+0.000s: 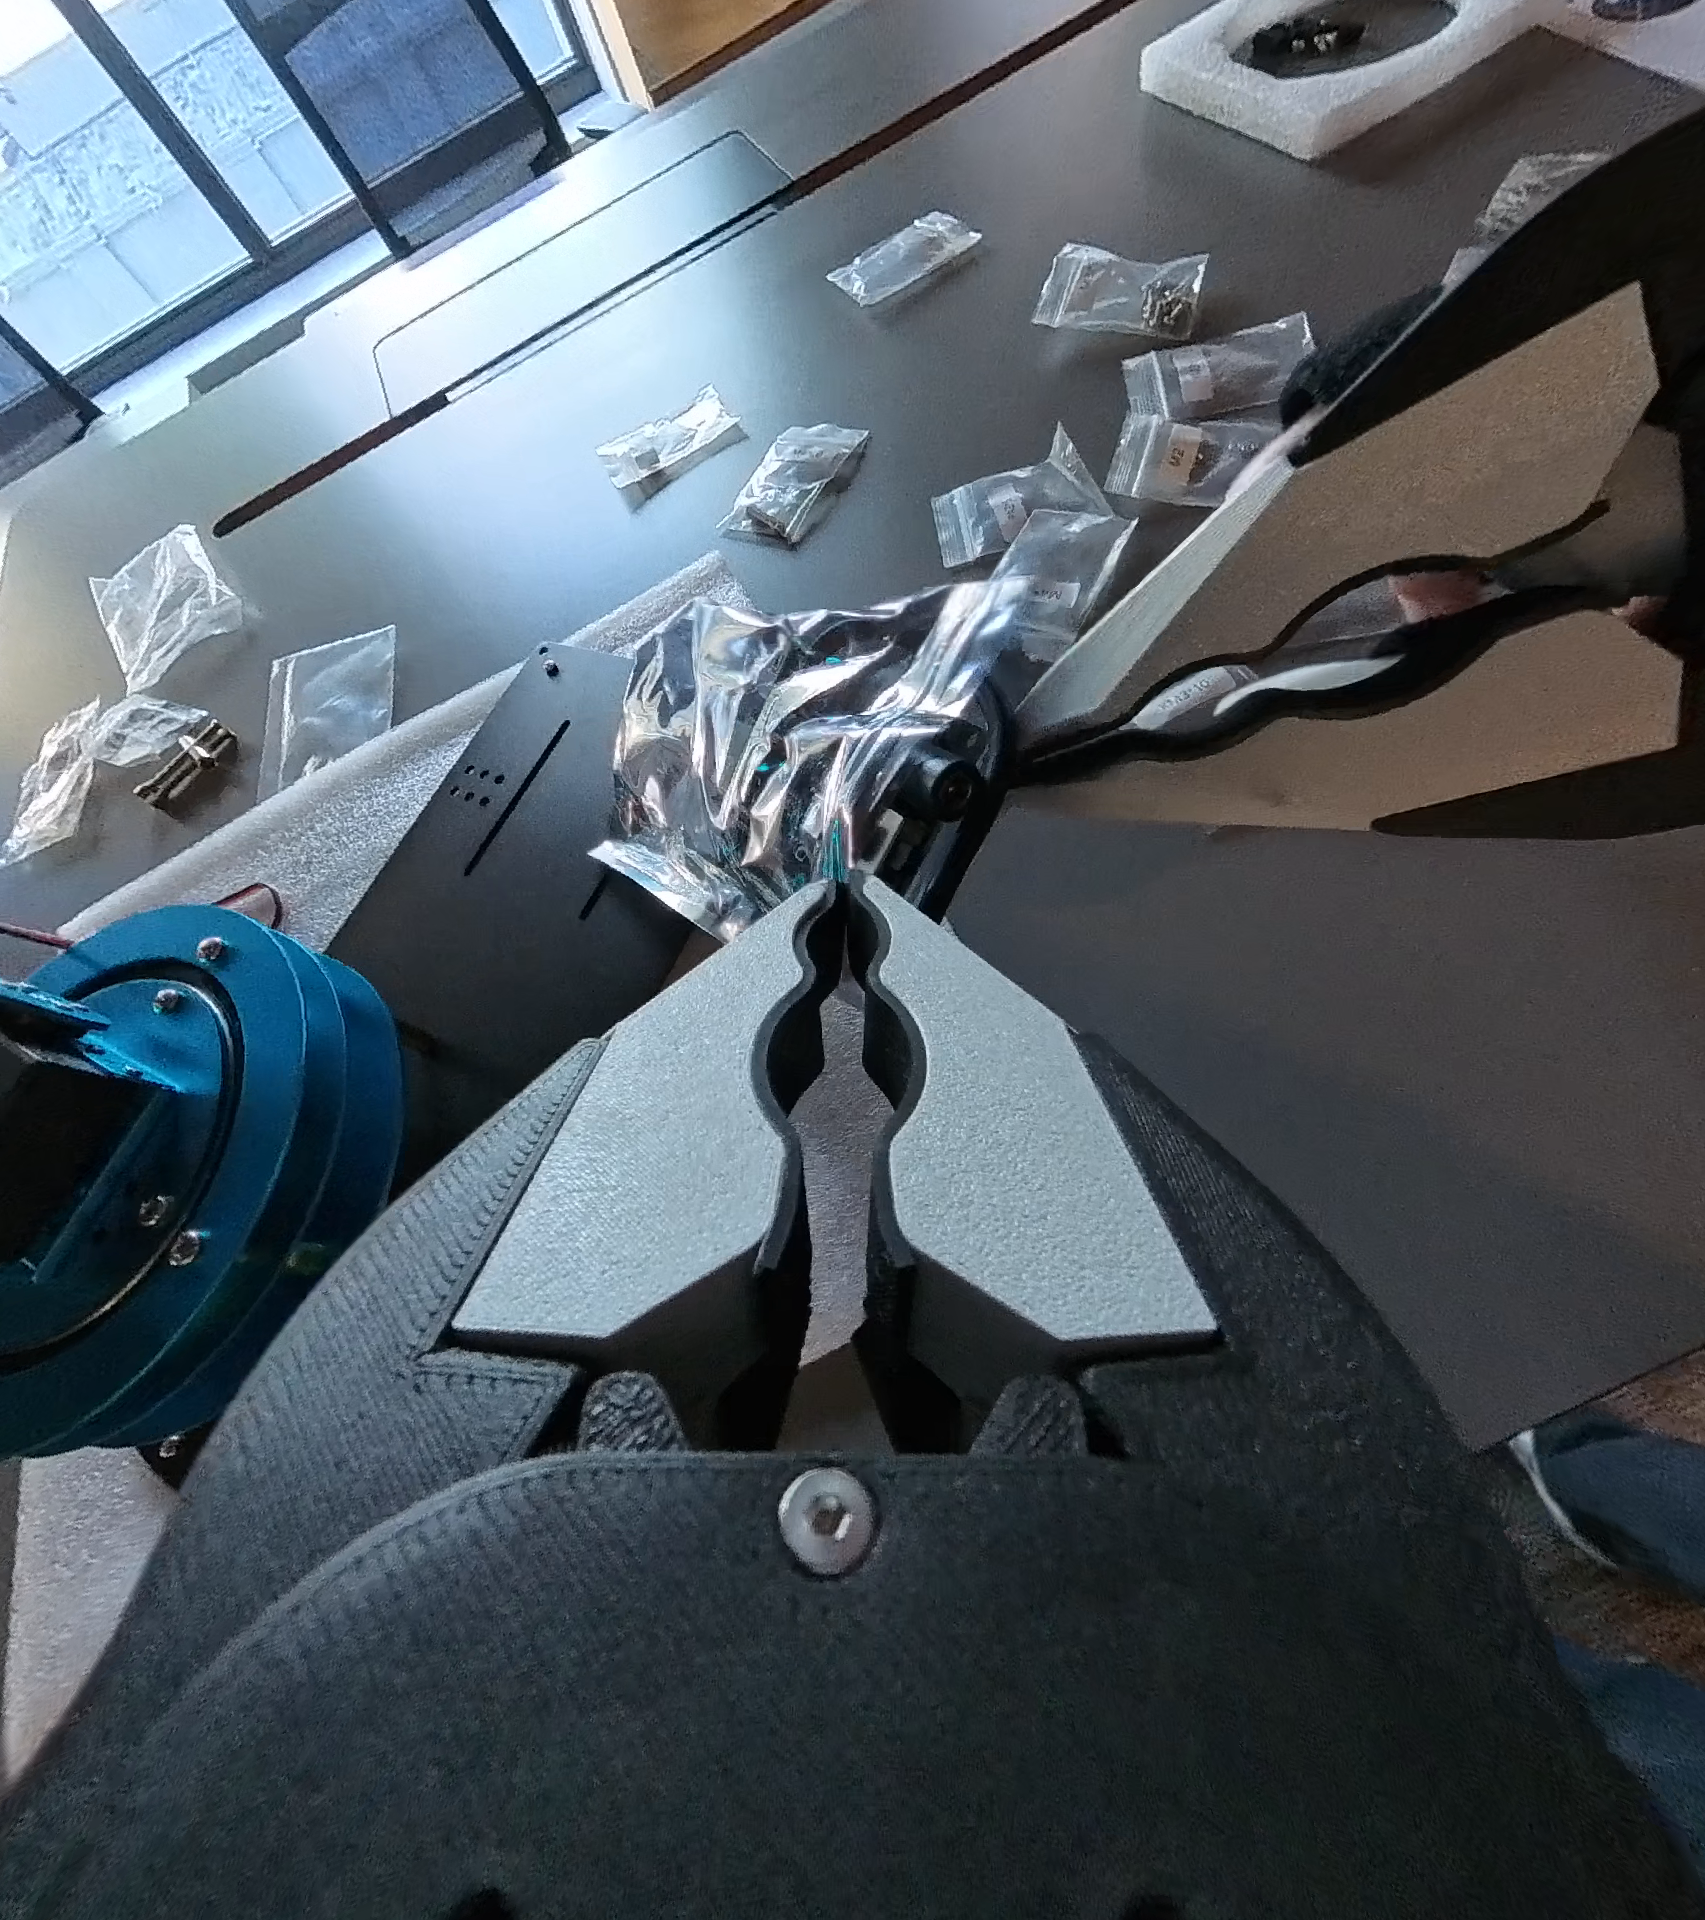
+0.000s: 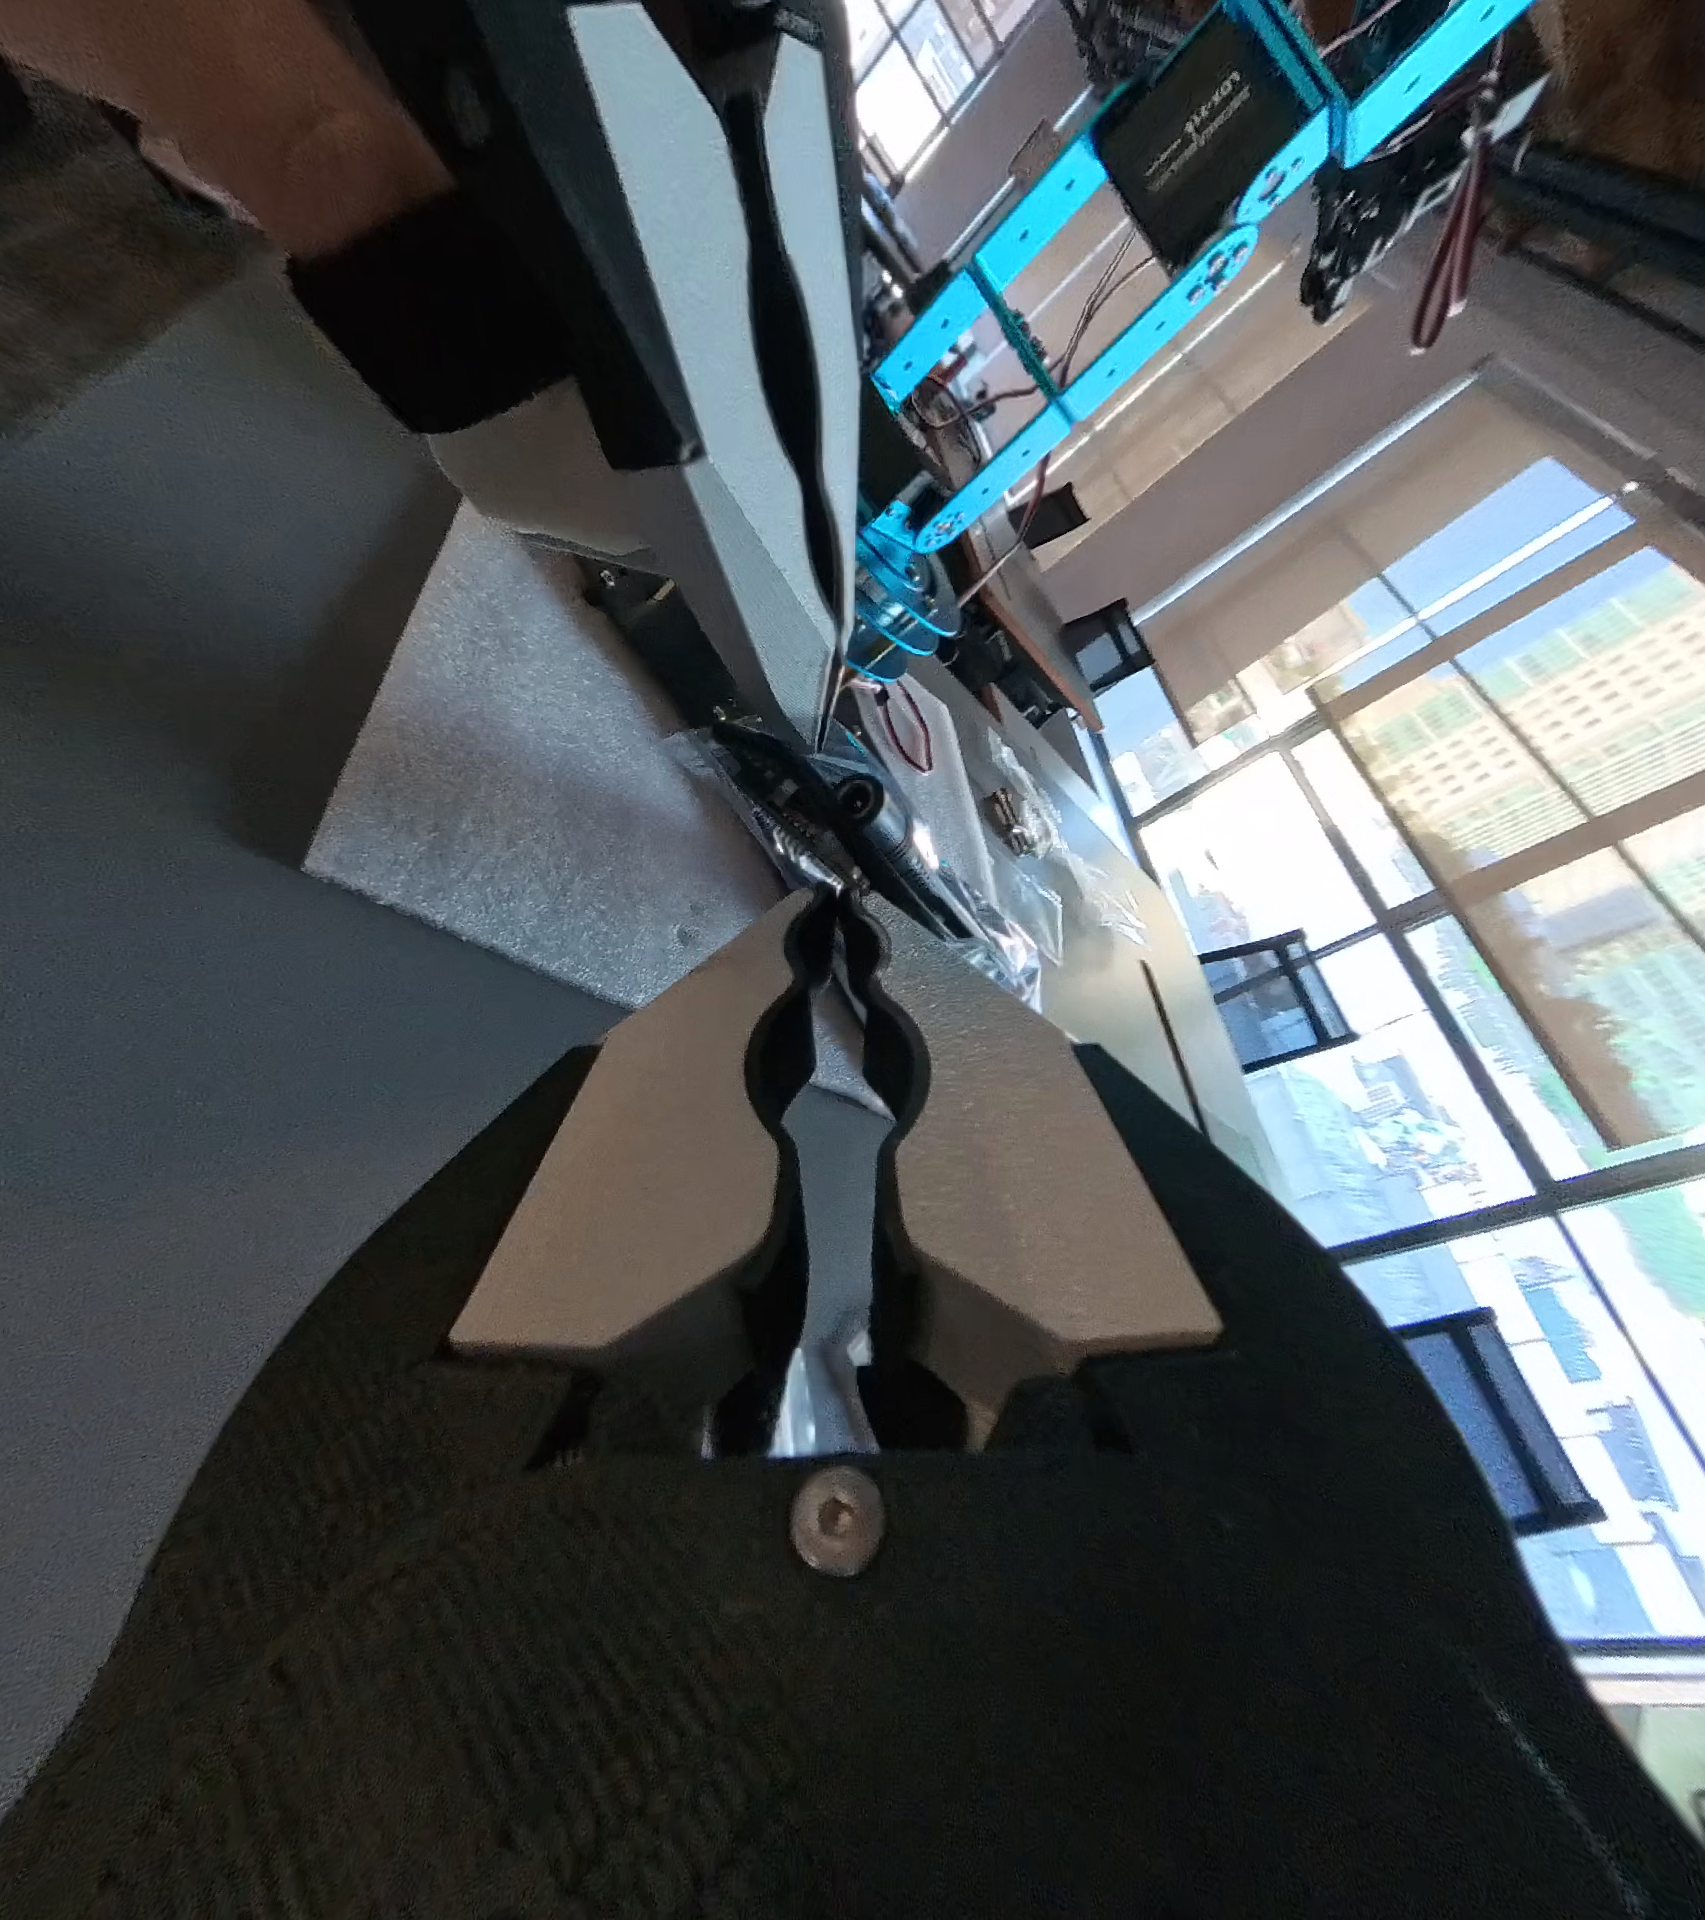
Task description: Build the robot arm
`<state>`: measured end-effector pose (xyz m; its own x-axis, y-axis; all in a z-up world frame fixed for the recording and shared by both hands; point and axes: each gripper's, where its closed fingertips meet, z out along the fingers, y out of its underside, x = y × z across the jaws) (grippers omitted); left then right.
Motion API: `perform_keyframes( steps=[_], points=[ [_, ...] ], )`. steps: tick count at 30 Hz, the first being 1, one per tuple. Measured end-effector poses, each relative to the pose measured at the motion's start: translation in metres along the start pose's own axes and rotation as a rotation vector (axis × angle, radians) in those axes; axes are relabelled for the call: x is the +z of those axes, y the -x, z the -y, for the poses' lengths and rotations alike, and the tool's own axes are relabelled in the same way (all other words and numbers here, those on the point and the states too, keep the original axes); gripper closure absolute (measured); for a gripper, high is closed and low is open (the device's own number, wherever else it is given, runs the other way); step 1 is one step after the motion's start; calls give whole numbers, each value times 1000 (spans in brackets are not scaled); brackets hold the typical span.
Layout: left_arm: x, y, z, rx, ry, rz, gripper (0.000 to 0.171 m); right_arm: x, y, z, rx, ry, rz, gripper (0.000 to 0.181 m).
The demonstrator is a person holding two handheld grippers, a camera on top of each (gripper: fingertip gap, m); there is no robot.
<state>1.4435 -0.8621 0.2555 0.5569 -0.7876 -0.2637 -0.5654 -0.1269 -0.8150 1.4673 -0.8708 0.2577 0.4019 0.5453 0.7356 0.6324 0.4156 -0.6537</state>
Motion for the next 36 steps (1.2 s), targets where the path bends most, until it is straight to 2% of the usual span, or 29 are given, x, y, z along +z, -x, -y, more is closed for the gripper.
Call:
perform_keyframes(
  steps=[13,27,36],
  points=[
    [-3,-4,5,147,59,-4,171,-5,-14,2,-111,9,-115,181],
    [-3,-6,4,228,111,-9,171,-6,-10,3,-357,38,-183,178],
    [-2,-13,3,277,115,-14,171,-6,-10,0,-374,55,-189,175]
  ],
)
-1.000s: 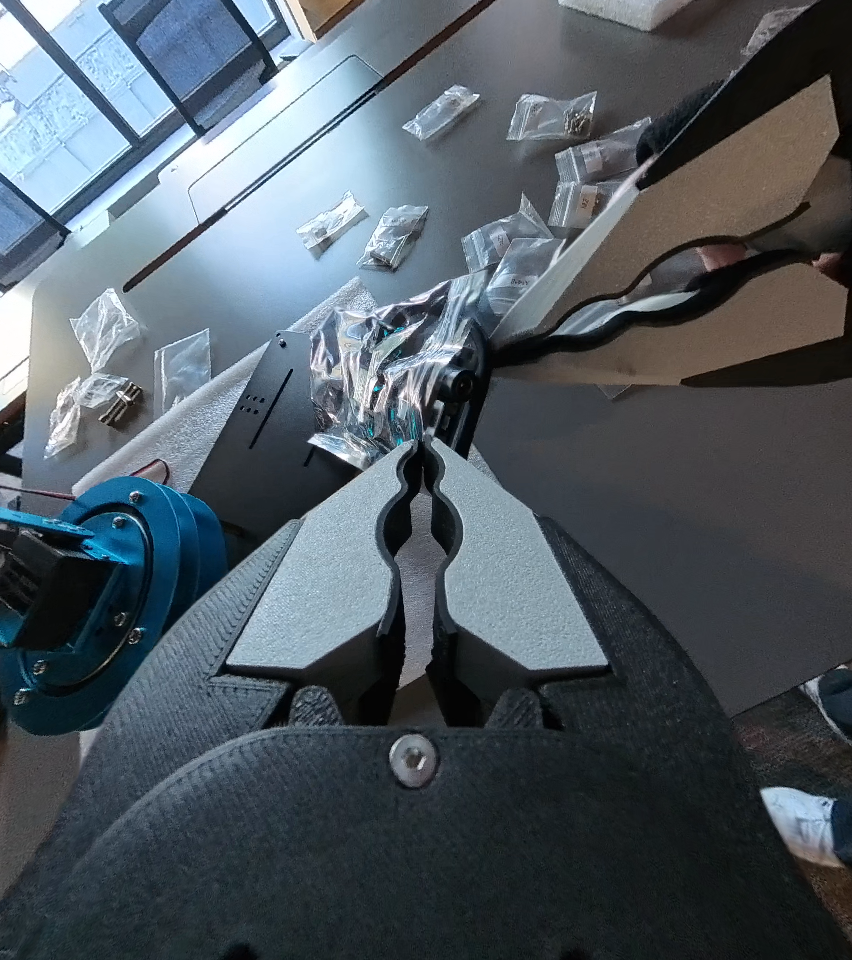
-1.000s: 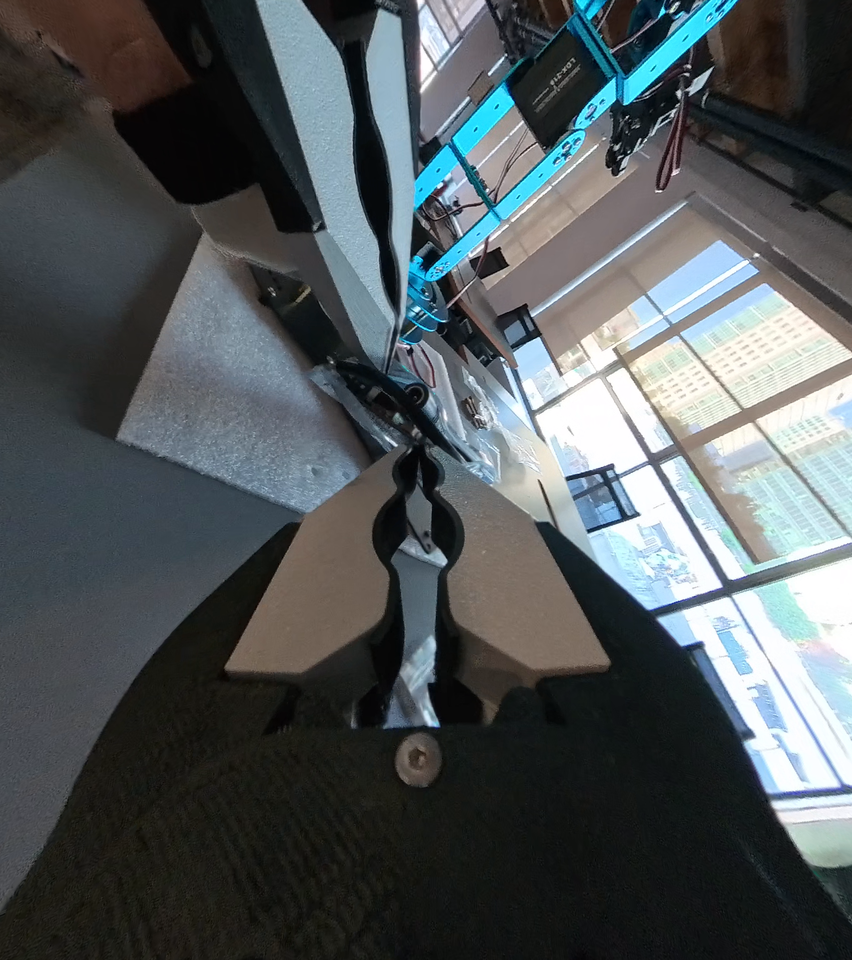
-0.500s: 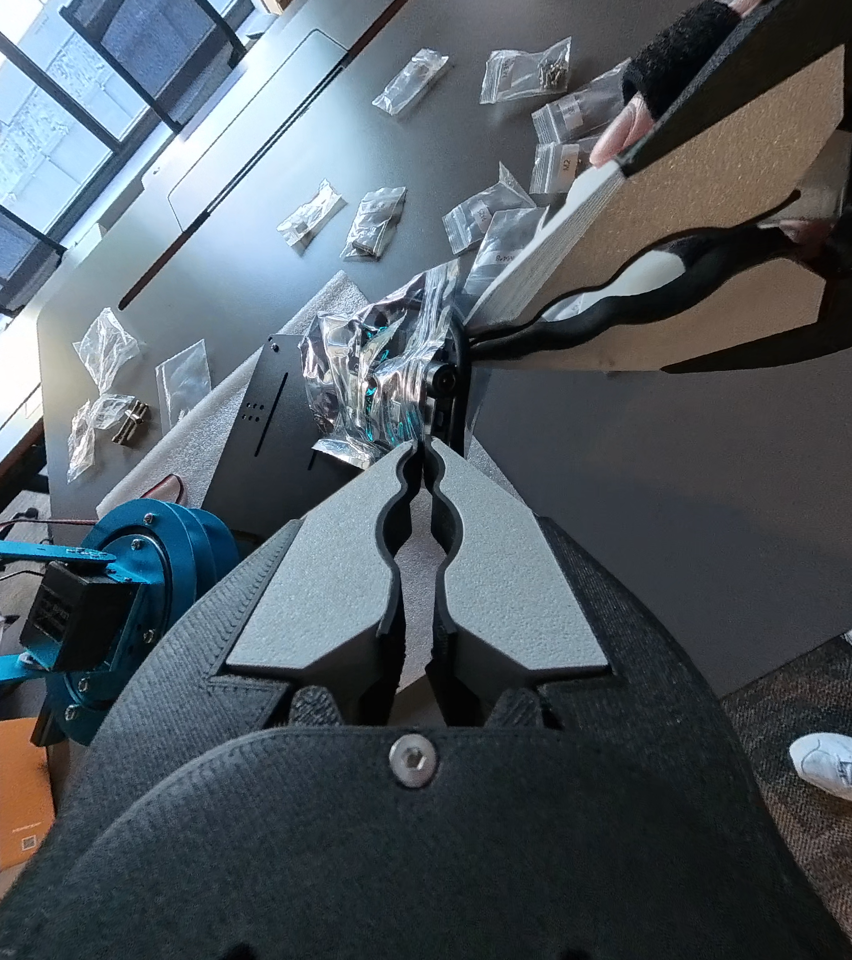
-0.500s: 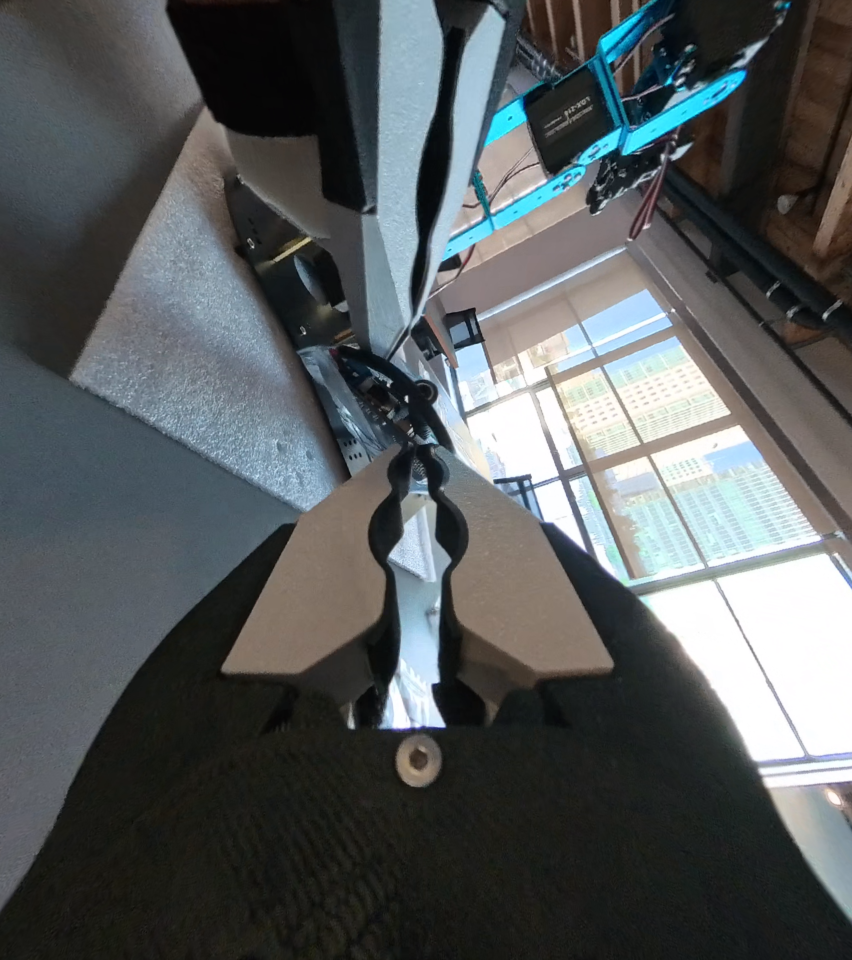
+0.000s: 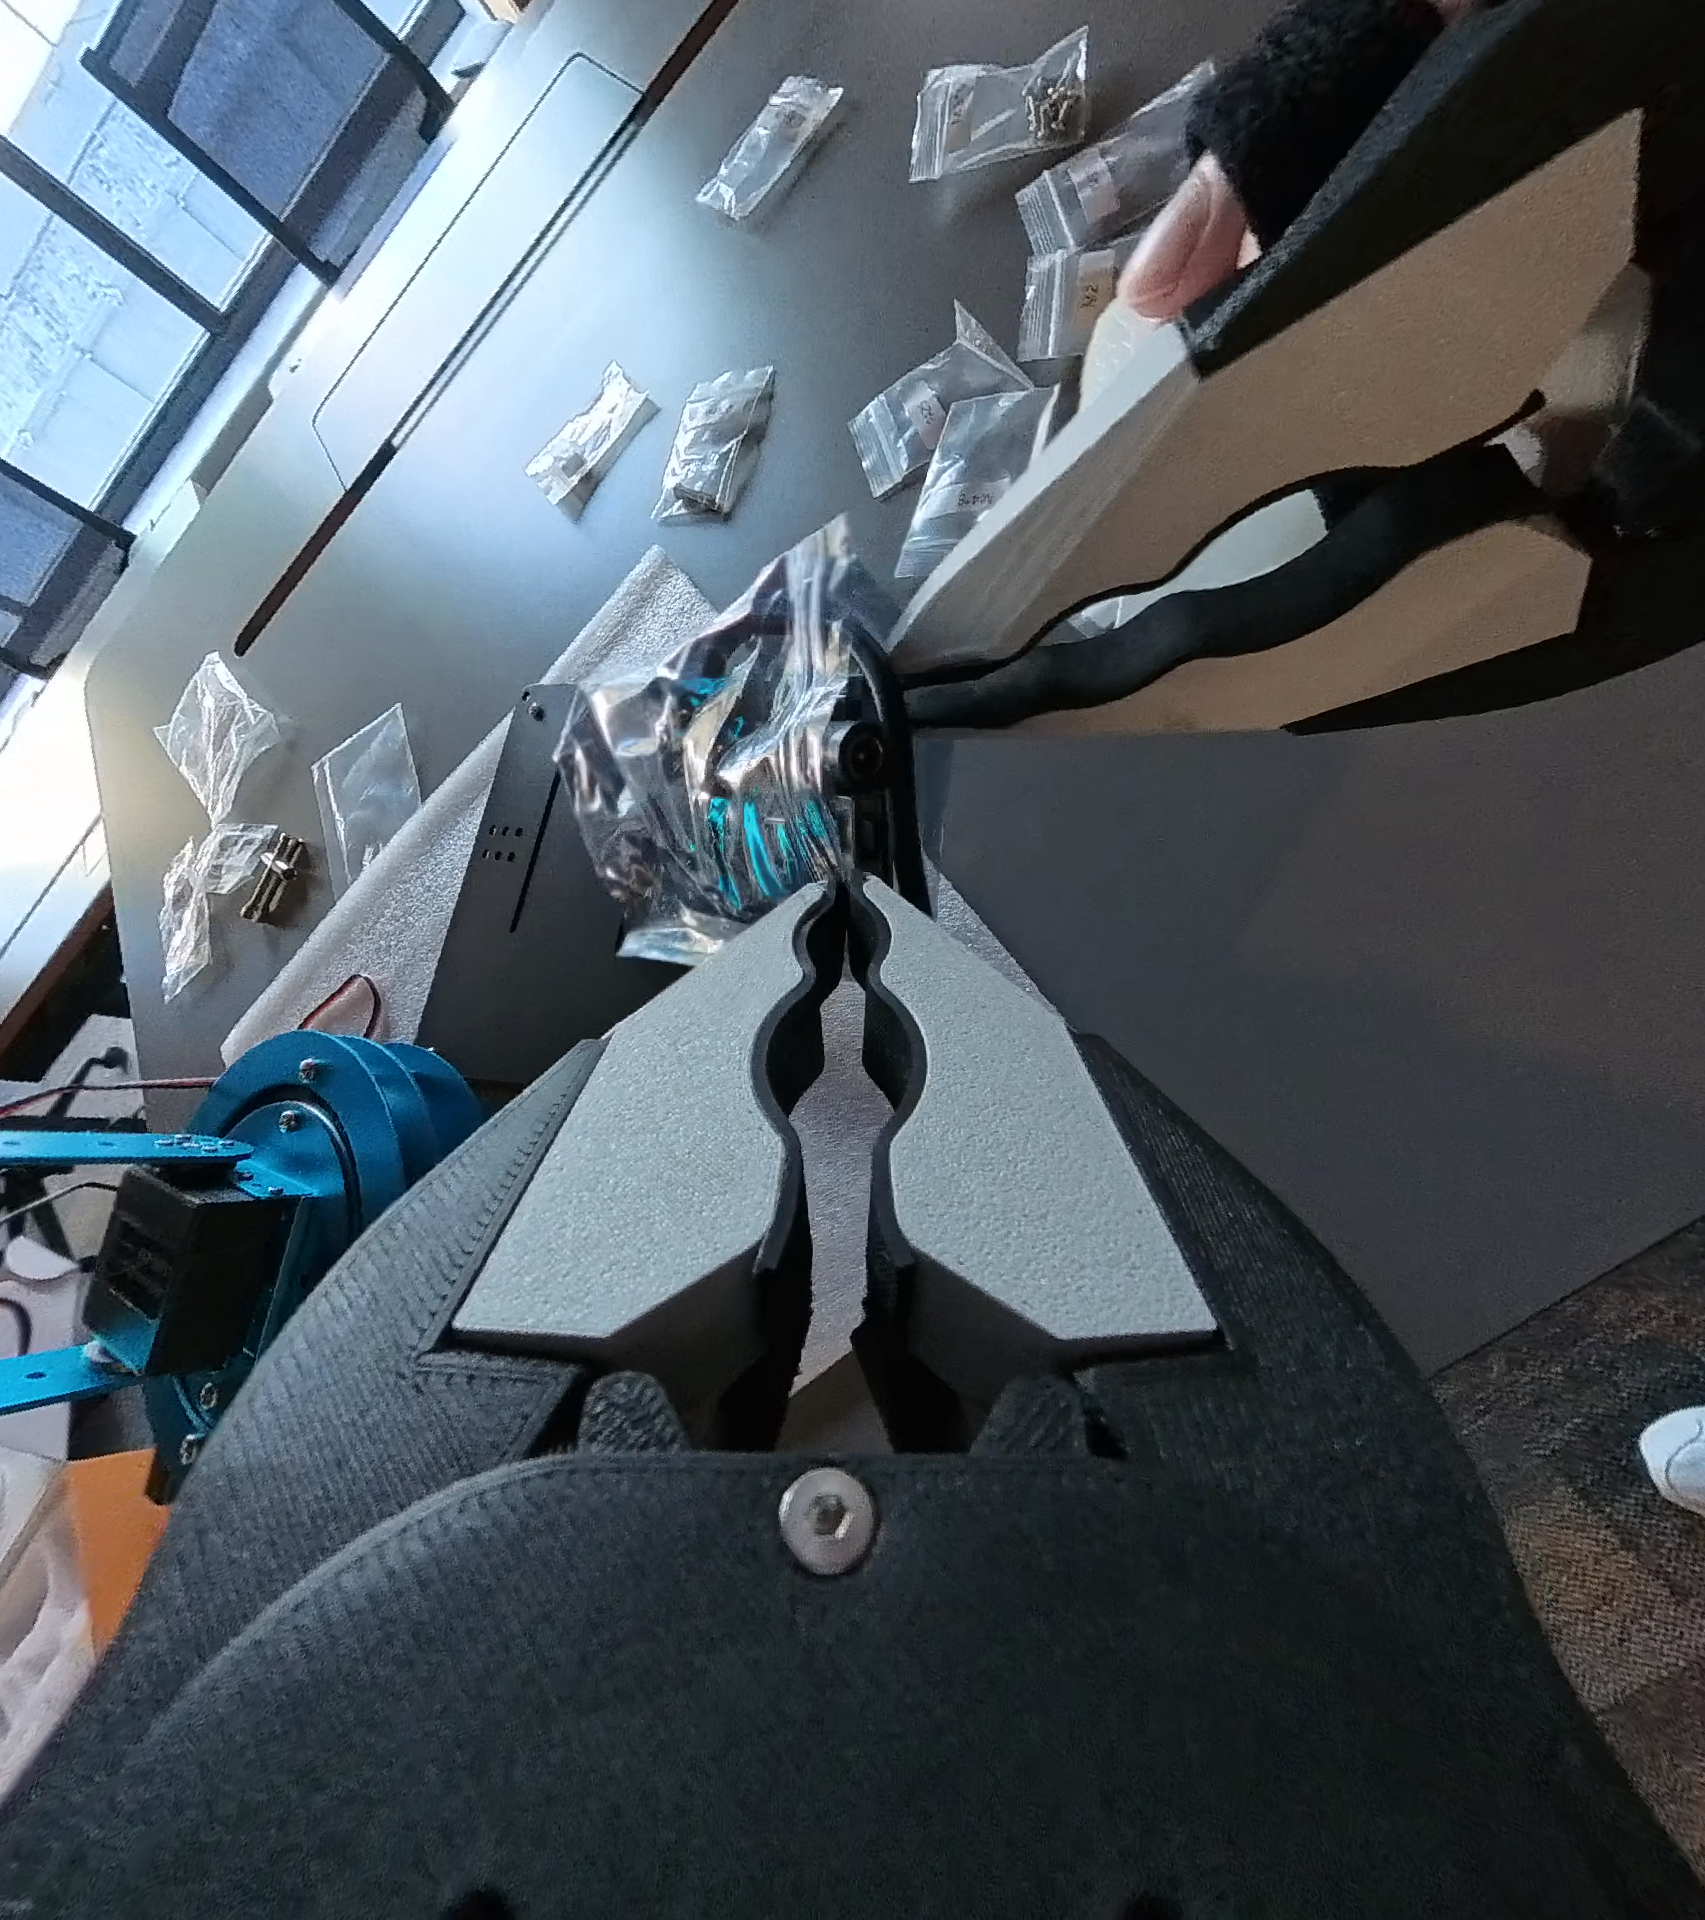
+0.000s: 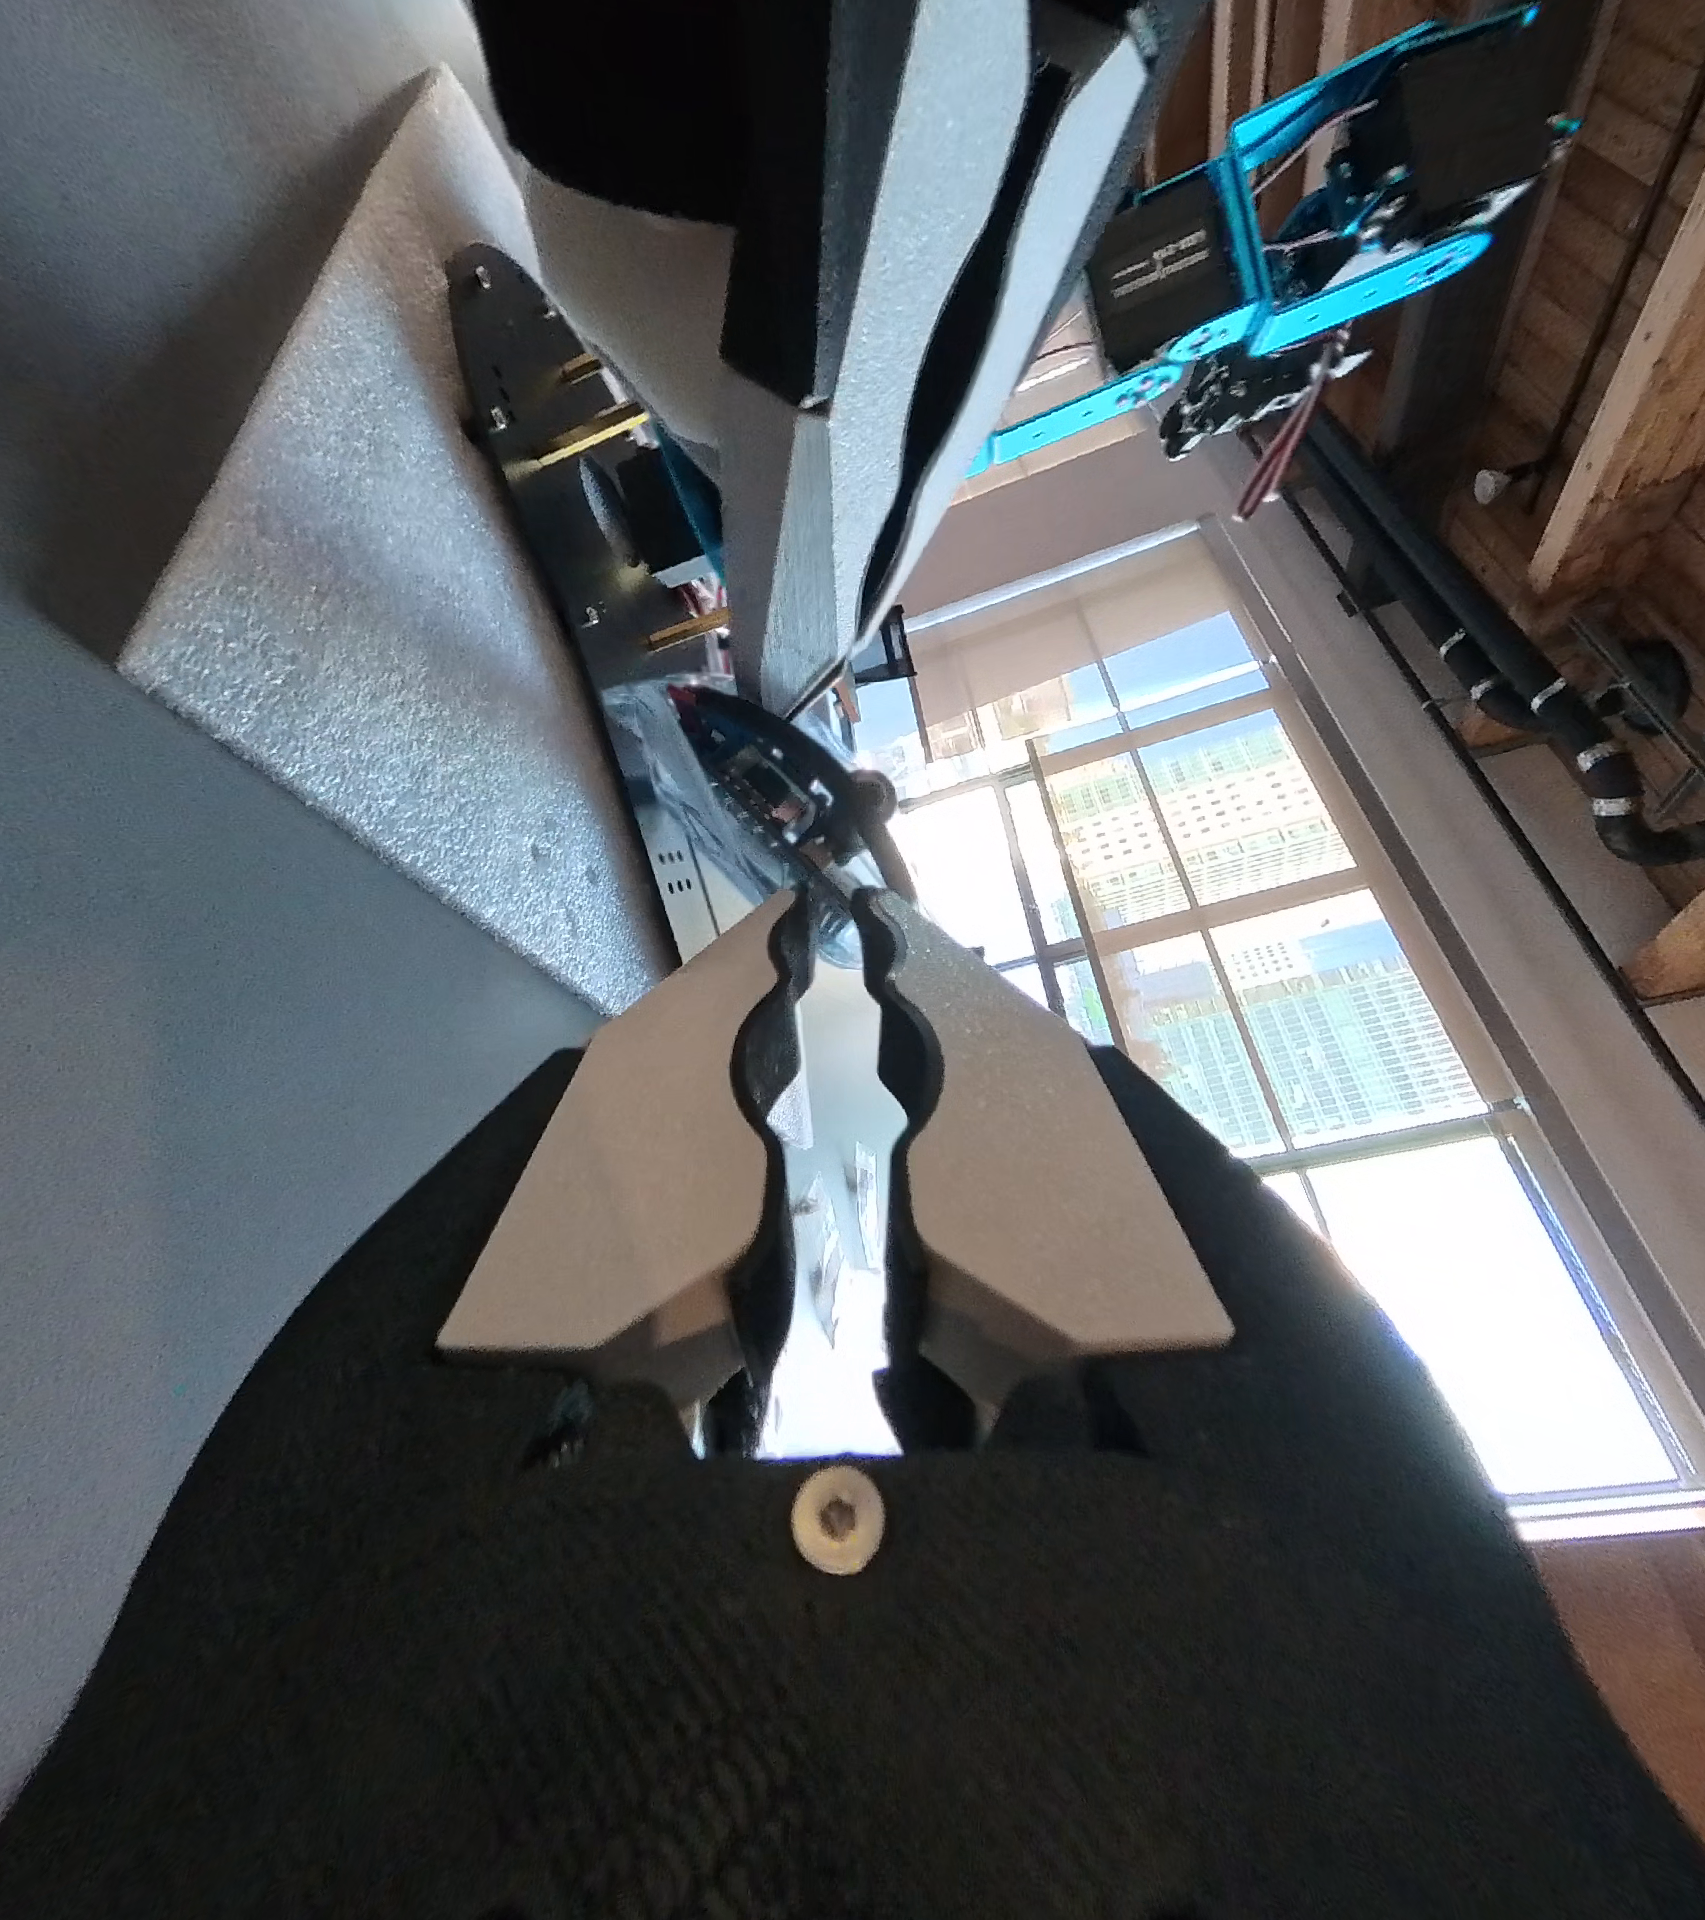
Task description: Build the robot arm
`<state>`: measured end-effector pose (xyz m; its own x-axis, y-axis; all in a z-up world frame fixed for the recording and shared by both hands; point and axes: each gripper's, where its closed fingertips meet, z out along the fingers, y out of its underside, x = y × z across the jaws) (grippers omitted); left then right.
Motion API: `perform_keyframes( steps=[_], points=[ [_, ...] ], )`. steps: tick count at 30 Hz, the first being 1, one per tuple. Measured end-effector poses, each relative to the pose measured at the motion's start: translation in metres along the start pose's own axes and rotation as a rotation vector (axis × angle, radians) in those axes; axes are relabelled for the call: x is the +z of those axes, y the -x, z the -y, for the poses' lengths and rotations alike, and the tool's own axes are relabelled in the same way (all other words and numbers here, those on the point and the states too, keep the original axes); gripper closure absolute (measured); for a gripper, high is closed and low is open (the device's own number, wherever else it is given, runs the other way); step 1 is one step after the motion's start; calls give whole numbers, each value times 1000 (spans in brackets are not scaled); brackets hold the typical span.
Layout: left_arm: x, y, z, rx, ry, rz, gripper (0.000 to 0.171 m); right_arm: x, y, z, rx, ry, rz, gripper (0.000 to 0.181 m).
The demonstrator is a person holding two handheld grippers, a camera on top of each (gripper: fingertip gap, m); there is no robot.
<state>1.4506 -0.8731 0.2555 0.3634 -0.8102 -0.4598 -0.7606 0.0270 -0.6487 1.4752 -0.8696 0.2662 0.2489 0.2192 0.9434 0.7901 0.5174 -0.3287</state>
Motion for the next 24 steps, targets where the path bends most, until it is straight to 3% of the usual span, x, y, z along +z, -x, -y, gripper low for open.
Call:
perform_keyframes(
  steps=[7,15,24],
  points=[
    [1,-2,0,32,14,-9,171,2,2,-4,-55,28,-12,175],
    [-2,-1,-1,75,41,-45,171,4,3,0,-343,58,-100,178],
    [1,-3,-9,191,119,-48,171,8,17,-4,-462,95,-60,177]
  ],
)
